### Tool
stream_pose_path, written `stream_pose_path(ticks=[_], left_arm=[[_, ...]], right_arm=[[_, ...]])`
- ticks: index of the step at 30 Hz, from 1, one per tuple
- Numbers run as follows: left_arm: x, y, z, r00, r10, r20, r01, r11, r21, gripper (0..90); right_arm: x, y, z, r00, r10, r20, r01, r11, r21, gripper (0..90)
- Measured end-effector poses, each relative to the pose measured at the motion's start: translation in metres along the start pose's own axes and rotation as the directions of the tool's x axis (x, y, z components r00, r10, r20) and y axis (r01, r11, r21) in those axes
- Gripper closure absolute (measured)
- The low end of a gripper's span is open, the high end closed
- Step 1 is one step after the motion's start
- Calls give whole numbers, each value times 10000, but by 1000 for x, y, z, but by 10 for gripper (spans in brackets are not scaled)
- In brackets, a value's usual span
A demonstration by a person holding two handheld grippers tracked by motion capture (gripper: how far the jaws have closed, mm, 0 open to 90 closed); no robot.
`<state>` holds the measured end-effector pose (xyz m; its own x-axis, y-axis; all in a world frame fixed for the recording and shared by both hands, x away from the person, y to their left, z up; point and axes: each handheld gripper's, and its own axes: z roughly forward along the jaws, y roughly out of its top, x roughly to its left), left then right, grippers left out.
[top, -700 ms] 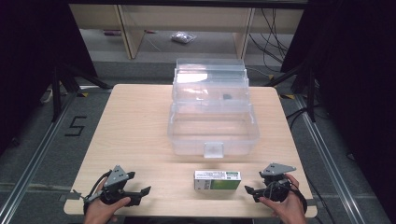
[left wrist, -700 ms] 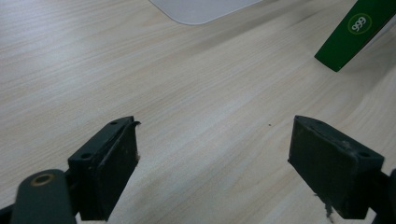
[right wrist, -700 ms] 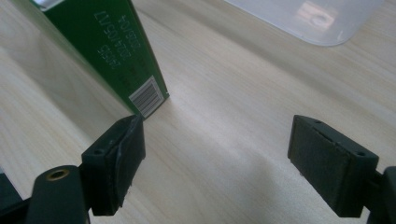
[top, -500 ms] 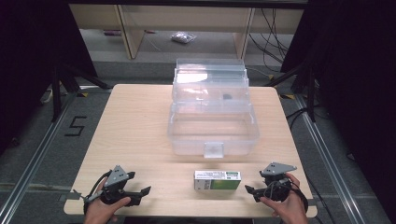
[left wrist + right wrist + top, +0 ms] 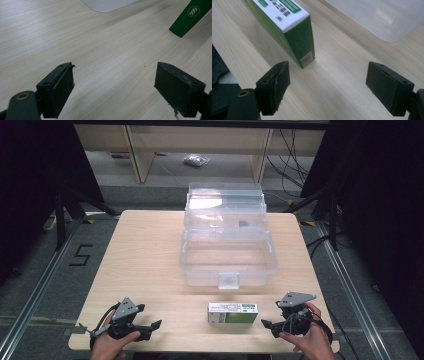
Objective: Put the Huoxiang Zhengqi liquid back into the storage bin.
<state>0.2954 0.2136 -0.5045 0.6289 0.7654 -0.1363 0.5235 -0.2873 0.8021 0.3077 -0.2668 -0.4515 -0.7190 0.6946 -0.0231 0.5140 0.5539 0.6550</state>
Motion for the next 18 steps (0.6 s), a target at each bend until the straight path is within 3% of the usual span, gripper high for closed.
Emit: stream_pose_path(ticks=[1, 4, 7, 16, 18], left_arm=[[0, 0, 0, 10000, 2, -5, -2, 10000, -10, 150], [0, 0, 0, 10000, -7, 0, 7, 10000, -6, 150], [0, 0, 0, 10000, -28, -48, 28, 10000, -42, 150], [0, 0, 0, 10000, 9, -7, -9, 10000, -4, 150], [0, 0, 0, 10000, -5, -58, 4, 10000, -49, 150]], right_arm=[[0, 3, -3, 9999, -103, -136, 107, 9996, 259, 200], [4, 10, -5, 9995, -307, -98, 309, 9992, 234, 200], [5, 17, -9, 9985, -519, -187, 528, 9972, 537, 199], [12, 32, -11, 9925, -1099, -538, 1138, 9906, 754, 191], [12, 36, -11, 9905, -1310, -429, 1341, 9877, 802, 189]])
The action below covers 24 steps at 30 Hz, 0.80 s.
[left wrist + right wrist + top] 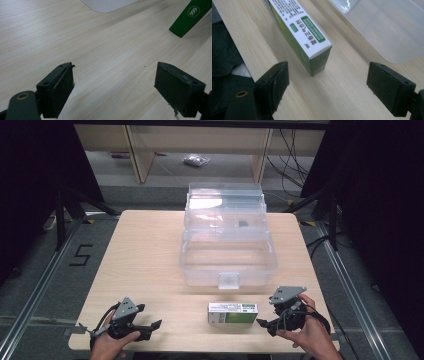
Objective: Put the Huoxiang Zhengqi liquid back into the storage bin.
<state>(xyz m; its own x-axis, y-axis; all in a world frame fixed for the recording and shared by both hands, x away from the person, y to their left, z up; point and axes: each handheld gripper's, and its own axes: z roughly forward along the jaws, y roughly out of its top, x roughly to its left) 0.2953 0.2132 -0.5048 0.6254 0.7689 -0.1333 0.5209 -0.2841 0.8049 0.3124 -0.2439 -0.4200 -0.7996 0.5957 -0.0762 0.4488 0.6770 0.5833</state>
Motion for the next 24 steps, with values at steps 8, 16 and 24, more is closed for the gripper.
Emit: stream_pose_path(ticks=[8, 16, 24], left_arm=[[1, 0, -1, 10000, 15, 37, -15, 10000, 33, 150], [0, 0, -1, 10000, 11, 38, -11, 10000, 21, 150], [0, 0, 0, 10000, -73, 53, 74, 10000, -58, 150]], right_arm=[[5, 14, 5, 9980, -565, -280, 568, 9983, 118, 192], [10, 28, 8, 9950, -967, -232, 979, 9934, 595, 195], [14, 39, 16, 9905, -1274, -522, 1305, 9896, 608, 203]])
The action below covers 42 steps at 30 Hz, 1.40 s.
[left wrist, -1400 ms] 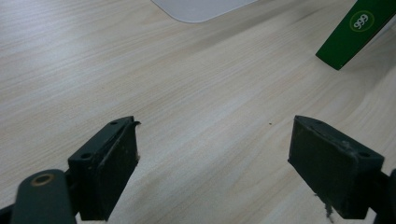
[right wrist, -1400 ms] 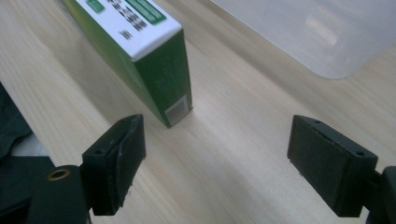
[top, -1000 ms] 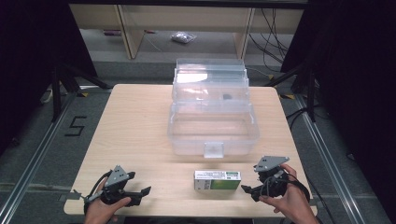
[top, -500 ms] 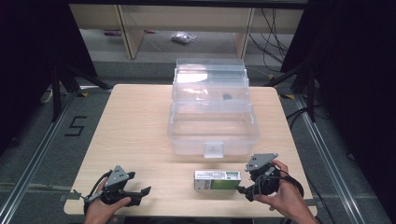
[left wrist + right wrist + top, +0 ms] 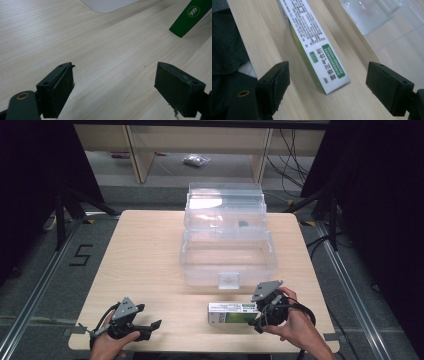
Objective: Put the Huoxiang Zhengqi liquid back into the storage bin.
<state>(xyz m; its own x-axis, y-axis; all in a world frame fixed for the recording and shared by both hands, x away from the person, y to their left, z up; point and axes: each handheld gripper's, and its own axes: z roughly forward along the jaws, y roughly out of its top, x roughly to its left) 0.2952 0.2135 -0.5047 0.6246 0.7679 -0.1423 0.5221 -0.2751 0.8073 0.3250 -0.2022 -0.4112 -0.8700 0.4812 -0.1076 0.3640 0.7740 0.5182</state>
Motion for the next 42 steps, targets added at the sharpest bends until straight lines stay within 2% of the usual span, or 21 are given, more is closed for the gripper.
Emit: stream_pose_path(ticks=[1, 6, 7, 10, 11, 12, 13, 14, 17, 19, 24, 28, 29, 31, 32, 35, 36, 37, 38, 39, 42], left_arm=[[0, 0, 0, 10000, 12, 9, -12, 10000, 10, 150], [0, 0, 0, 10000, 1, -24, -1, 10000, 10, 150], [0, 0, 0, 10000, 1, -19, -1, 10000, 15, 150], [0, 0, 0, 10000, -3, -1, 3, 10000, -23, 150], [0, 0, 0, 10000, 1, -21, 0, 10000, 6, 150], [0, 0, 0, 10000, -5, -26, 5, 10000, 1, 150], [0, 0, -1, 10000, -16, -33, 16, 10000, 3, 150], [0, 0, 0, 10000, -16, -30, 16, 10000, 1, 150], [0, 0, 0, 10000, -11, 0, 11, 10000, -31, 150], [0, 0, 0, 10000, -15, -3, 15, 10000, -30, 150], [0, 0, 0, 10000, -7, -4, 7, 10000, -30, 150], [1, 0, -1, 9999, 100, -39, -100, 9999, 95, 150], [1, 0, -1, 10000, 95, -25, -94, 9999, 69, 150], [0, 0, -1, 10000, -18, -36, 18, 10000, -2, 150], [0, 0, -1, 10000, 20, -42, -20, 10000, 24, 150], [1, 0, -1, 9999, 100, -42, -99, 9999, 111, 150], [0, 0, -1, 10000, -13, -32, 13, 10000, 5, 150], [1, 0, -1, 10000, 90, -32, -90, 9999, 85, 150], [0, 0, -1, 10000, -14, -25, 14, 10000, -8, 150], [0, 0, -1, 10000, 19, -49, -18, 10000, 36, 150], [0, 0, -1, 10000, 19, -38, -19, 10000, 30, 150]], right_arm=[[0, 2, 1, 9998, -174, -83, 175, 9998, 23, 203], [-1, 9, 4, 9994, -265, -214, 267, 9996, 74, 205], [1, 10, 5, 9999, -107, -107, 108, 9999, 91, 205], [2, 14, 8, 9996, -143, -258, 147, 9997, 178, 207], [0, 16, 9, 9985, -430, -334, 435, 9989, 149, 208], [1, 17, 9, 9989, -276, -372, 286, 9993, 261, 208], [0, 18, 11, 9983, -455, -363, 462, 9987, 192, 209], [1, 19, 11, 9986, -301, -435, 314, 9991, 299, 210], [0, 24, 16, 9971, -549, -530, 564, 9981, 265, 212], [1, 25, 16, 9977, -398, -550, 417, 9986, 325, 213], [1, 30, 22, 9945, -729, -749, 759, 9964, 375, 215], [4, 34, 24, 9944, -714, -774, 755, 9958, 513, 215], [3, 35, 26, 9927, -881, -818, 923, 9946, 483, 216], [4, 36, 28, 9933, -766, -871, 821, 9947, 620, 221], [4, 37, 30, 9915, -942, -896, 998, 9932, 601, 221], [5, 40, 34, 9923, -849, -906, 920, 9928, 768, 257], [5, 40, 36, 9916, -870, -956, 950, 9921, 820, 256], [5, 41, 38, 9911, -896, -986, 977, 9920, 799, 256], [5, 42, 39, 9890, -1035, -1055, 1122, 9904, 803, 256], [6, 43, 41, 9904, -907, -1044, 1007, 9904, 945, 257], [6, 43, 43, 9881, -1019, -1155, 1137, 9884, 1005, 270]])
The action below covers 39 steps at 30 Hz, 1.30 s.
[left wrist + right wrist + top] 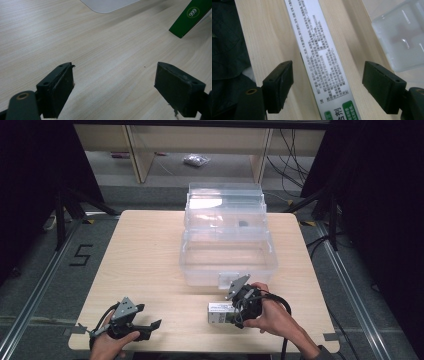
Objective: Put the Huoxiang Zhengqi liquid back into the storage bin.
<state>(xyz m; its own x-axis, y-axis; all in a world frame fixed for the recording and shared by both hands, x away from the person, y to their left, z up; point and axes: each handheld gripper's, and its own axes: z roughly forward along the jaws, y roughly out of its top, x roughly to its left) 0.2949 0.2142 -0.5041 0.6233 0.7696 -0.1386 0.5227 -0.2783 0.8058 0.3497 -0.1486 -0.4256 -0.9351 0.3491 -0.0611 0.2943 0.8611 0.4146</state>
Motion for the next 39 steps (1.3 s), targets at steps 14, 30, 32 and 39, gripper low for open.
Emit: stream_pose_path(ticks=[14, 30, 32, 39], left_arm=[[0, 0, 0, 10000, -3, -4, 3, 10000, -16, 150], [-1, 0, 0, 10000, -44, -35, 44, 10000, -38, 150], [-1, 0, 0, 10000, -9, -43, 9, 10000, -4, 150], [0, 0, 0, 10000, -8, -55, 8, 10000, -9, 150]], right_arm=[[-3, 2, 9, 9979, -334, -553, 362, 9980, 513, 383], [-6, 2, 17, 9908, -886, -1027, 984, 9907, 945, 598], [-6, 1, 16, 9914, -799, -1036, 914, 9895, 1119, 625], [-5, 5, 16, 9892, -1103, -965, 1227, 9835, 1328, 648]])
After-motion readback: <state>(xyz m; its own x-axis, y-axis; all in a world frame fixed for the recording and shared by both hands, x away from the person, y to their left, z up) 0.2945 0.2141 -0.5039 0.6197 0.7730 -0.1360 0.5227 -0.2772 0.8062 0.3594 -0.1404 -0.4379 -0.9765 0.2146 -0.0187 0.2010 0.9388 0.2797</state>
